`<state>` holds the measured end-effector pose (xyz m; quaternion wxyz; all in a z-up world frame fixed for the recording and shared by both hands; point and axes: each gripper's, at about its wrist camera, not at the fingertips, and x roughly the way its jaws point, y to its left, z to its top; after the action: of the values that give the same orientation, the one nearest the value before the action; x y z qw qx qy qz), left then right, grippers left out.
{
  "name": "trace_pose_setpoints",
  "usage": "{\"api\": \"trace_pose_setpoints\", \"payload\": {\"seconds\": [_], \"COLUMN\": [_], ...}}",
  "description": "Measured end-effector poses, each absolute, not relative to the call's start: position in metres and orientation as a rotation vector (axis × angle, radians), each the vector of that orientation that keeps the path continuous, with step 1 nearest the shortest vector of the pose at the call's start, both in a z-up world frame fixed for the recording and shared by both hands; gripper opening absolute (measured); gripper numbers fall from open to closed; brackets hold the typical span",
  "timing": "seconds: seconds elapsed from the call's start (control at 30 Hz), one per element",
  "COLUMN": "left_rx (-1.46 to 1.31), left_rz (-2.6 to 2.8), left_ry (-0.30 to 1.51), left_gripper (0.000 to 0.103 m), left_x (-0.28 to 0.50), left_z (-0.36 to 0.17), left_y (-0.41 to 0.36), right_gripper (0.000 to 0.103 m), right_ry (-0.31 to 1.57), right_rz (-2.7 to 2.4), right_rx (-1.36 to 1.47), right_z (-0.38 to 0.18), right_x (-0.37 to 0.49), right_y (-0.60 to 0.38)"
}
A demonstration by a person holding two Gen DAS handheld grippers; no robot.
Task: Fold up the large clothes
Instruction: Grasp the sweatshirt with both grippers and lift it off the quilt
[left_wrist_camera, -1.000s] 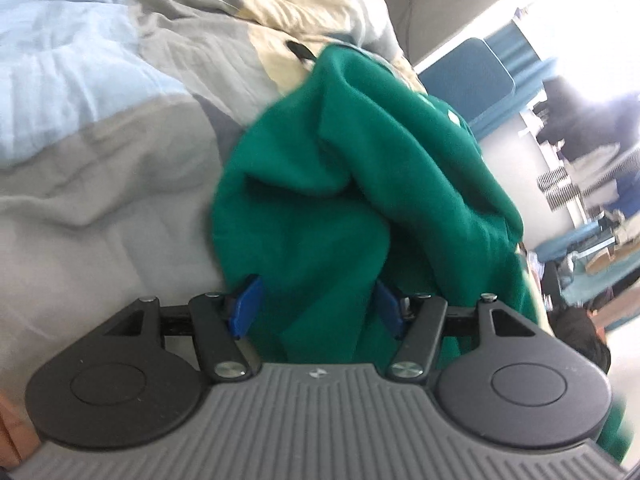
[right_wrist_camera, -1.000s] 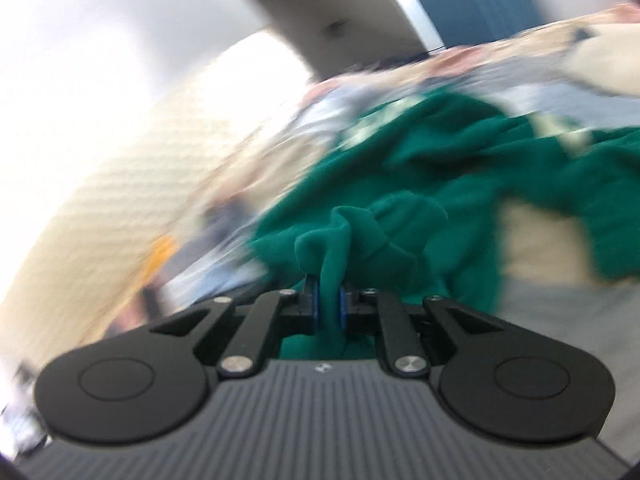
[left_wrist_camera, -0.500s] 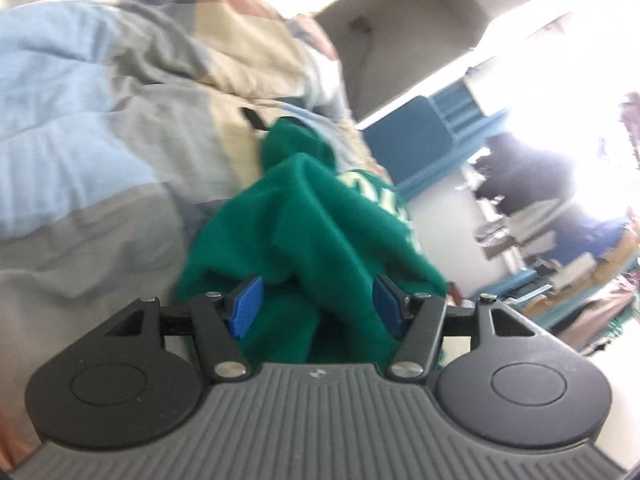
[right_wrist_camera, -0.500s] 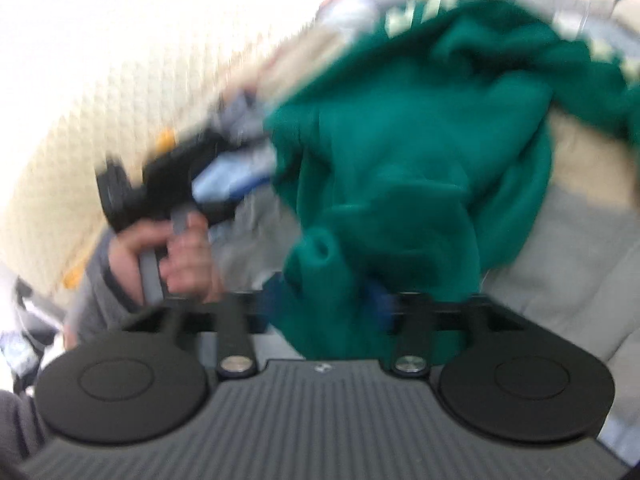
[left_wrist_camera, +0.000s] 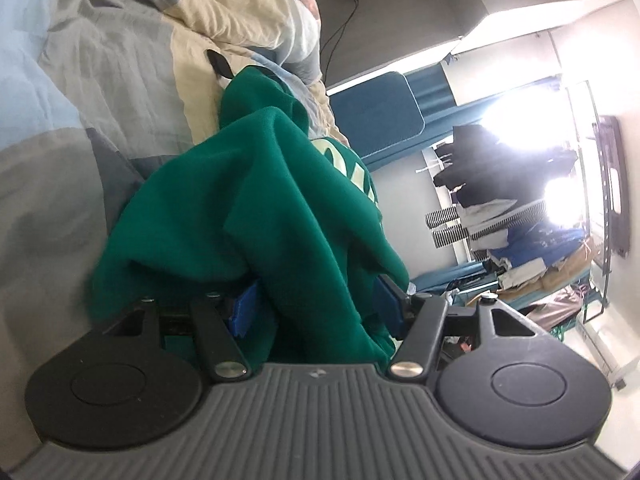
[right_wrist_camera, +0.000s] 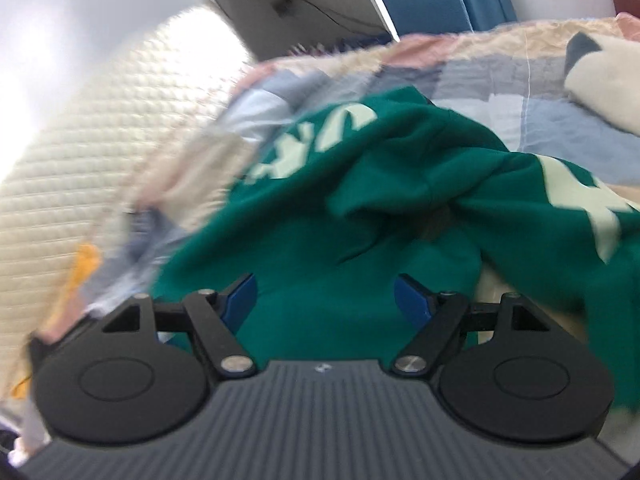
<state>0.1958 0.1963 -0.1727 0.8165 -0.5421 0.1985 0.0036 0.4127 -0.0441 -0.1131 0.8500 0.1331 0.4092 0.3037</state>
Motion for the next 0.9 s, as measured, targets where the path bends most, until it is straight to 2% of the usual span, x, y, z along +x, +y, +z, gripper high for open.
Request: {"api": "trace_pose_setpoints", "payload": {"seconds": [0.23,0.27,0.3,0.33,0.37,0.4,0.47,0.5,0.53,0.57,0.6,0.67,0.77,0.9], "left_rx": [-1.200,-1.198,-1.197,-1.195,-1.184,-1.165,-1.138,-1.139,-1.147,-1.153,-1.156,-1.121,-1.062,-0.991], "left_rz": [0.021,0.022,0.025,0.018,-0.011,-0.032,-0.027,-0.025,-0.025,-0.029,-0.037,-0.066,-0.122,-0.270], "left_ry": [0.401,0.396,0.391,0.388,0.387,0.386,0.393,0.395,0.388,0.381,0.371,0.357,0.312,0.206], "left_gripper": [0.067,0.067,0.067,0.066,0.066,0.066,0.065,0.064,0.056,0.045,0.039,0.016,0.009,0.009], "left_x": [0.207,0.209,0.211,0.213,0.216,0.220,0.225,0.226,0.228,0.228,0.229,0.232,0.230,0.212], "left_z": [-0.192,-0.193,-0.195,-0.197,-0.197,-0.196,-0.196,-0.197,-0.199,-0.198,-0.198,-0.193,-0.179,-0.148], "left_y": [0.211,0.213,0.215,0.217,0.218,0.221,0.223,0.225,0.226,0.226,0.227,0.225,0.218,0.202], "right_gripper": [0.077,0.067,0.052,0.043,0.025,0.017,0.009,0.009,0.008,0.008,0.008,0.008,0.008,0.008], "right_ry": [0.869,0.856,0.844,0.835,0.823,0.800,0.727,0.689,0.652,0.633,0.602,0.542,0.466,0.400], "right_rz": [0.617,0.596,0.581,0.582,0.590,0.603,0.643,0.661,0.682,0.698,0.716,0.729,0.736,0.726], "right_rx": [0.291,0.283,0.275,0.278,0.290,0.307,0.311,0.315,0.347,0.383,0.424,0.449,0.485,0.463], "right_z": [-0.161,-0.164,-0.168,-0.170,-0.170,-0.168,-0.156,-0.148,-0.137,-0.130,-0.118,-0.098,-0.067,-0.036], "right_x": [0.473,0.477,0.481,0.483,0.483,0.481,0.471,0.465,0.458,0.454,0.447,0.434,0.408,0.369], "right_y": [0.009,0.013,0.016,0.018,0.018,0.016,0.012,0.008,-0.001,-0.008,-0.019,-0.036,-0.069,-0.109]}}
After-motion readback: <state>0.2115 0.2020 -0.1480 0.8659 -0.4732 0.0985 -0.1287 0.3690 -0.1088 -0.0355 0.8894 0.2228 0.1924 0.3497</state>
